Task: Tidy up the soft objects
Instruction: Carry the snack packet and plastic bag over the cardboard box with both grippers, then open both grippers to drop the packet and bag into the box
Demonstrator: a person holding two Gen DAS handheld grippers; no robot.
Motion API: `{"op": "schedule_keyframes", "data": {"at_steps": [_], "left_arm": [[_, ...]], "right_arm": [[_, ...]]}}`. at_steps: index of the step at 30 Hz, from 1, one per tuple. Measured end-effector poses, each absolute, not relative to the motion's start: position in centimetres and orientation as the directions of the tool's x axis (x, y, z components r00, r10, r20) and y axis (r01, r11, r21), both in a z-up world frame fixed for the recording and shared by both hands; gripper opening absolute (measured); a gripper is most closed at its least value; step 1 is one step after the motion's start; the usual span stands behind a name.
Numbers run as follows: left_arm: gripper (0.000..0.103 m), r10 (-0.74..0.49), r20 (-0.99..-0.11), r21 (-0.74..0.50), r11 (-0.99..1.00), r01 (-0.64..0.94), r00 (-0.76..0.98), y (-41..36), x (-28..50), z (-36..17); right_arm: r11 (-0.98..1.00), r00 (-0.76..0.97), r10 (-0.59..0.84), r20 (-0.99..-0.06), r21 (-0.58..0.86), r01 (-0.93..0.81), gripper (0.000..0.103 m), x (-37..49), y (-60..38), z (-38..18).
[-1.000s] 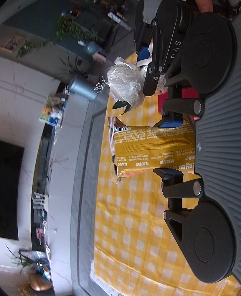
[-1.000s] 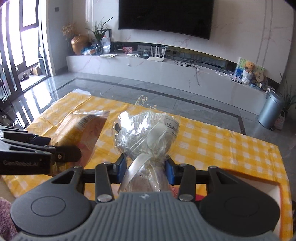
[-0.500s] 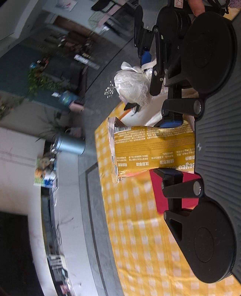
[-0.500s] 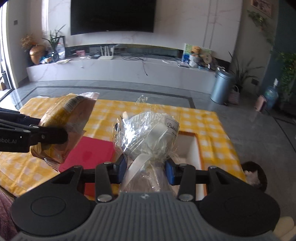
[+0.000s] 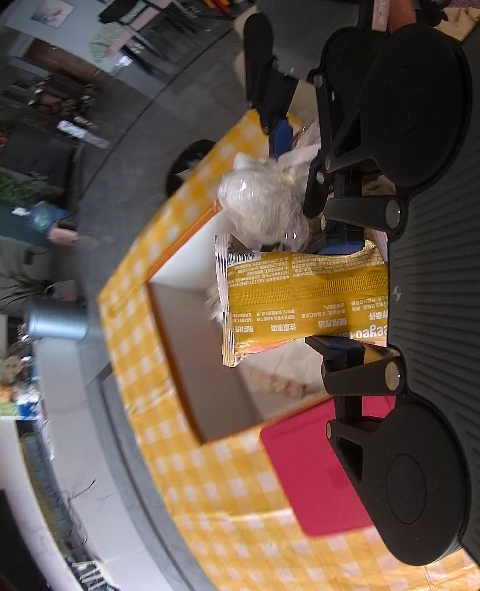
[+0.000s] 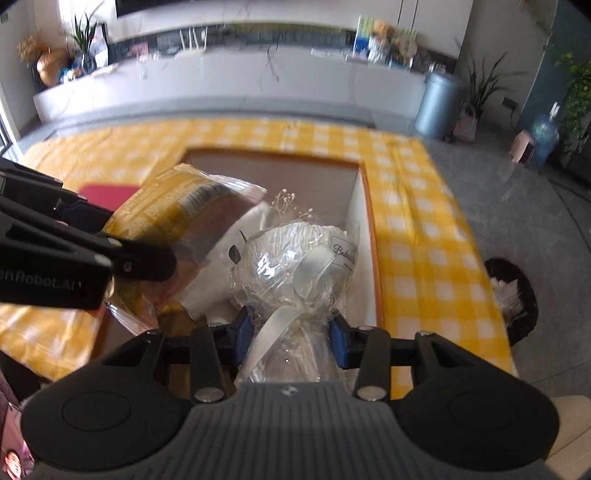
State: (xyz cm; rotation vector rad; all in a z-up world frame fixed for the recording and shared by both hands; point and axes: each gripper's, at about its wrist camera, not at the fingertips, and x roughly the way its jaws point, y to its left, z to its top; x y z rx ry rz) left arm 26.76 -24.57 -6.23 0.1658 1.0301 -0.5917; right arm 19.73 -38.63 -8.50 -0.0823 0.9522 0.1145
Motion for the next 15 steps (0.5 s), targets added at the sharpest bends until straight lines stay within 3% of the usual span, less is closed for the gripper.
{"op": "schedule_keyframes", "data": {"at_steps": [11,15], "left_arm": [[0.048,-0.332,-0.894,-0.12,0.823,0.555,0.299,-27.1,26.4,-9.7],[0.05,-0.323,-0.896,-0.103,0.818,0.566,0.305,-27.3,26.2,-9.7]], "right_arm": [[0.982,0.488,0.065,-0.87,-0.031,-0.185,0.043,21.2,-40.2,-12.3],[0.983,0.484,0.071,-0.872,-0.021,-0.182,0.047,21.1,-40.4,-12.5]]}}
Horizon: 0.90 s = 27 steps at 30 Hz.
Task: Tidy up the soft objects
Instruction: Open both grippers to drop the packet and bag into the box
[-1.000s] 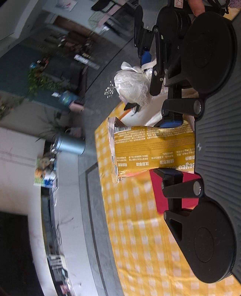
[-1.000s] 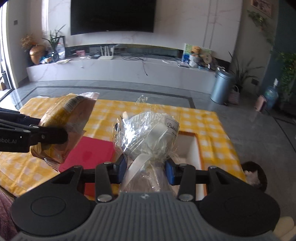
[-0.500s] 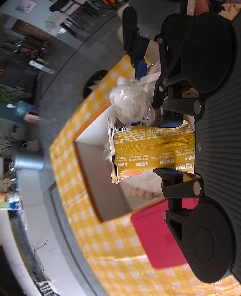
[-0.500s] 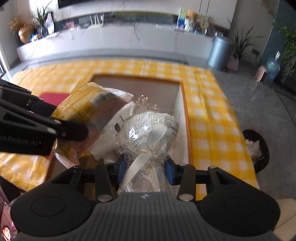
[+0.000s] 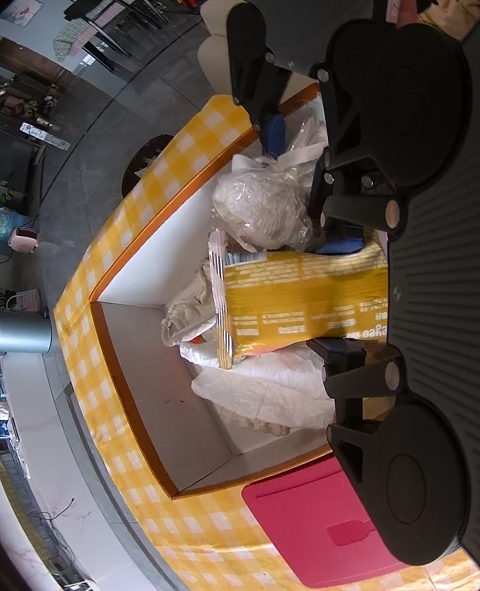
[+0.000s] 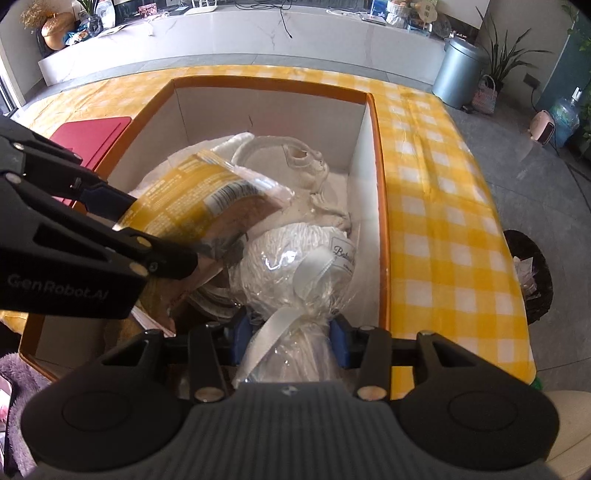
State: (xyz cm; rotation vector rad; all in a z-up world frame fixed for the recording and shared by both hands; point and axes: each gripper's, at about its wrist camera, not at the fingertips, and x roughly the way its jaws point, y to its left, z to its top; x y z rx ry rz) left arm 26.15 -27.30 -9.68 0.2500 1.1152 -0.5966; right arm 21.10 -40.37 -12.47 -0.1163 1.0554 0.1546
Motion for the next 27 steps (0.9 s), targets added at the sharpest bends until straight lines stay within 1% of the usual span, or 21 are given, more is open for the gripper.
{"op": "schedule_keyframes", "data": {"at_steps": [1,2,4,5,6,9,10,11,12,13,14,15,16,17,18,19,24,27], "left_arm": [[0.053,-0.327,-0.893,-0.102,0.815,0.57,0.308,-27.3,25.9,-9.5],[0.058,-0.335,-0.89,-0.106,0.812,0.574,0.31,-27.2,25.7,-9.2],[0.06,-0.35,-0.883,-0.119,0.811,0.573,0.313,-26.8,25.6,-8.5],[0.061,-0.356,-0.879,-0.122,0.812,0.571,0.317,-26.6,25.5,-8.0],[0.061,-0.363,-0.874,-0.126,0.812,0.57,0.323,-26.4,25.4,-7.5],[0.061,-0.386,-0.859,-0.136,0.805,0.577,0.336,-25.9,24.8,-6.2],[0.053,-0.391,-0.857,-0.137,0.801,0.583,0.336,-25.7,24.6,-6.0],[0.039,-0.391,-0.856,-0.133,0.798,0.588,0.337,-25.6,24.4,-5.9],[0.033,-0.385,-0.859,-0.122,0.794,0.595,0.338,-25.6,24.3,-5.9],[0.029,-0.378,-0.862,-0.111,0.791,0.602,0.338,-25.7,24.1,-6.1],[0.027,-0.372,-0.866,-0.105,0.789,0.606,0.335,-25.8,24.0,-6.5],[0.026,-0.369,-0.87,-0.105,0.787,0.608,0.327,-25.9,24.0,-6.9],[0.022,-0.371,-0.873,-0.11,0.782,0.614,0.316,-26.0,24.0,-7.4],[0.019,-0.374,-0.875,-0.114,0.777,0.619,0.308,-26.1,24.0,-7.8],[0.018,-0.376,-0.876,-0.116,0.774,0.623,0.304,-26.2,24.0,-8.3],[0.017,-0.373,-0.877,-0.113,0.772,0.626,0.302,-26.4,24.1,-8.8],[0.01,-0.36,-0.89,-0.121,0.777,0.618,0.279,-27.1,25.1,-10.8],[0.009,-0.354,-0.895,-0.121,0.779,0.615,0.272,-27.5,25.5,-11.4]], "right_arm": [[0.982,0.486,0.071,-0.871,-0.023,-0.185,0.053,20.9,-40.4,-12.4],[0.982,0.491,0.068,-0.869,-0.029,-0.187,0.056,20.7,-40.4,-12.3],[0.98,0.495,0.073,-0.866,-0.029,-0.195,0.06,20.4,-40.4,-12.0],[0.98,0.496,0.074,-0.865,-0.028,-0.196,0.062,20.2,-40.4,-11.8],[0.98,0.501,0.07,-0.863,-0.033,-0.194,0.066,19.9,-40.5,-11.5],[0.981,0.521,0.063,-0.851,-0.044,-0.19,0.068,19.2,-40.6,-10.7],[0.981,0.526,0.069,-0.848,-0.039,-0.191,0.068,18.9,-40.7,-10.4],[0.981,0.529,0.075,-0.845,-0.033,-0.192,0.068,18.6,-40.8,-10.1],[0.981,0.531,0.081,-0.844,-0.026,-0.191,0.066,18.4,-40.8,-9.9],[0.981,0.531,0.088,-0.843,-0.017,-0.191,0.061,18.2,-40.9,-9.8],[0.981,0.527,0.096,-0.845,-0.009,-0.192,0.057,18.1,-40.9,-9.8],[0.981,0.524,0.101,-0.846,-0.003,-0.195,0.05,18.0,-40.9,-9.8],[0.98,0.521,0.105,-0.847,-0.002,-0.201,0.042,18.0,-40.8,-9.9],[0.979,0.514,0.101,-0.852,-0.007,-0.206,0.036,18.1,-40.7,-10.2],[0.978,0.504,0.096,-0.858,-0.012,-0.206,0.027,18.2,-40.5,-10.5],[0.979,0.499,0.091,-0.862,-0.014,-0.203,0.024,18.4,-40.4,-10.8],[0.984,0.482,0.076,-0.873,-0.011,-0.175,0.024,19.5,-40.7,-12.1],[0.985,0.467,0.068,-0.882,-0.016,-0.175,0.024,20.0,-40.9,-12.8]]}}
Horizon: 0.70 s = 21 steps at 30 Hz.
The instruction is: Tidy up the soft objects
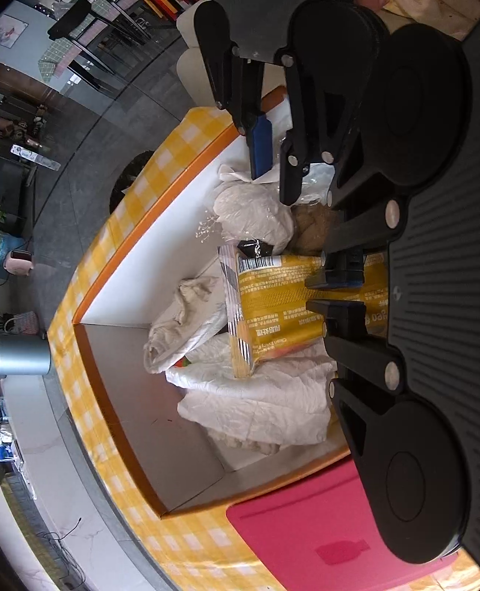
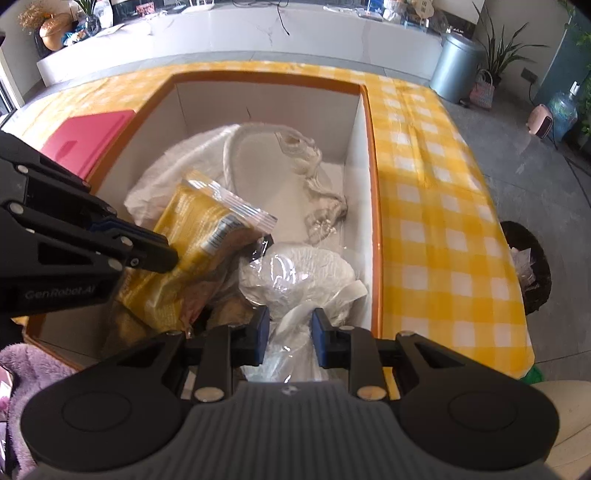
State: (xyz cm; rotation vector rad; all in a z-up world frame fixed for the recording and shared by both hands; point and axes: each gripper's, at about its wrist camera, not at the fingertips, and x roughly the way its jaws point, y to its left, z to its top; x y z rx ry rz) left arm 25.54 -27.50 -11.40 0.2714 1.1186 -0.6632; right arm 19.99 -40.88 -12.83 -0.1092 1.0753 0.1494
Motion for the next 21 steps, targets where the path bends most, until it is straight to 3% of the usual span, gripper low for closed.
{"op": "schedule_keyframes", "data": {"at_steps": [12,15,21], "left_arm": [[0.011,-0.35,-0.892,-0.115,0.787,0.607,0.285,-27.6,25.2,-10.6],[0.013,-0.357,-0.879,-0.103,0.789,0.605,0.316,-26.8,24.4,-8.8],[0.031,-0.39,-0.814,-0.076,0.806,0.587,0.43,-24.4,21.7,-3.7]], "right_arm": [[0.985,0.455,0.055,-0.889,-0.027,-0.173,0.026,20.3,-40.7,-12.5],[0.986,0.465,0.062,-0.883,-0.018,-0.166,0.032,19.7,-40.7,-11.5],[0.991,0.531,0.079,-0.844,0.01,-0.131,0.044,17.4,-40.5,-7.5]]}}
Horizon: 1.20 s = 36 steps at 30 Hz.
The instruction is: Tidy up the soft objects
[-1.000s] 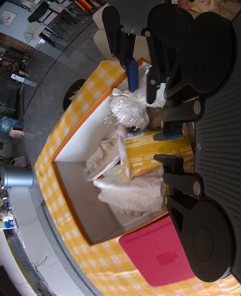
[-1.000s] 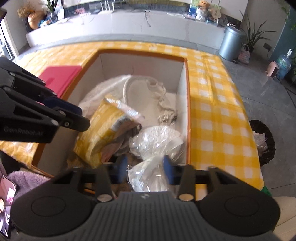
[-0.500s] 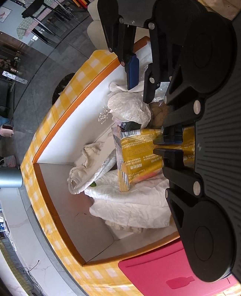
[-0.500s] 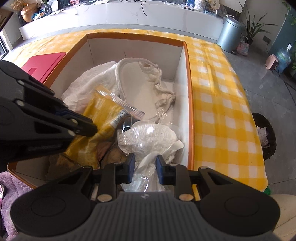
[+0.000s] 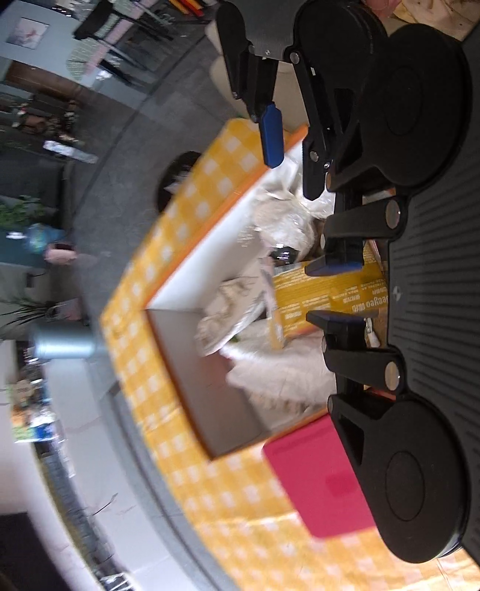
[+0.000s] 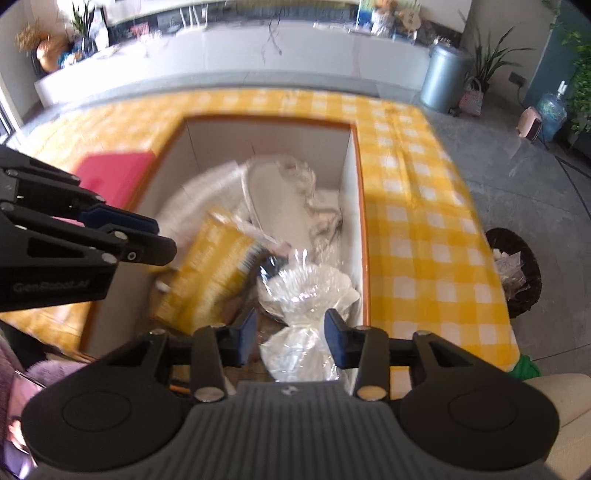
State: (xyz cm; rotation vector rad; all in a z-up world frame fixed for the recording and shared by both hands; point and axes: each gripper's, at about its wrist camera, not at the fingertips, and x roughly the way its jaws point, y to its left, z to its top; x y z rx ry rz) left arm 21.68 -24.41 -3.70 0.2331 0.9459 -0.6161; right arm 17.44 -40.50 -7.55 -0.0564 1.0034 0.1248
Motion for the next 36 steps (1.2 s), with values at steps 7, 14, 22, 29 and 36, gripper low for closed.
{"op": "schedule_keyframes", "data": {"at_steps": [7,14,22,29,36], "left_arm": [[0.046,-0.429,-0.685,-0.023,0.821,0.571,0.589,-20.4,15.6,1.1],[0.053,-0.369,-0.563,0.064,0.872,0.485,0.739,-16.0,9.3,2.5],[0.082,-0.279,-0.477,0.107,0.923,0.37,0.833,-13.0,4.8,1.2],[0.085,-0.212,-0.507,0.117,0.943,0.311,0.835,-11.6,3.2,-2.2],[0.085,-0.139,-0.577,0.123,0.959,0.254,0.805,-10.7,2.9,-3.8]], "right_arm": [[0.997,0.652,0.077,-0.754,0.041,-0.071,0.065,12.6,-39.1,-2.6],[0.997,0.727,0.077,-0.682,0.074,-0.037,0.073,7.1,-35.6,-0.9],[0.989,0.812,0.073,-0.579,0.147,0.017,0.079,1.5,-32.1,-2.3],[0.995,0.836,-0.046,-0.547,0.05,0.087,0.08,-1.2,-29.0,-4.7],[0.995,0.82,-0.081,-0.567,0.002,0.1,0.088,-2.0,-26.9,-5.8]]}}
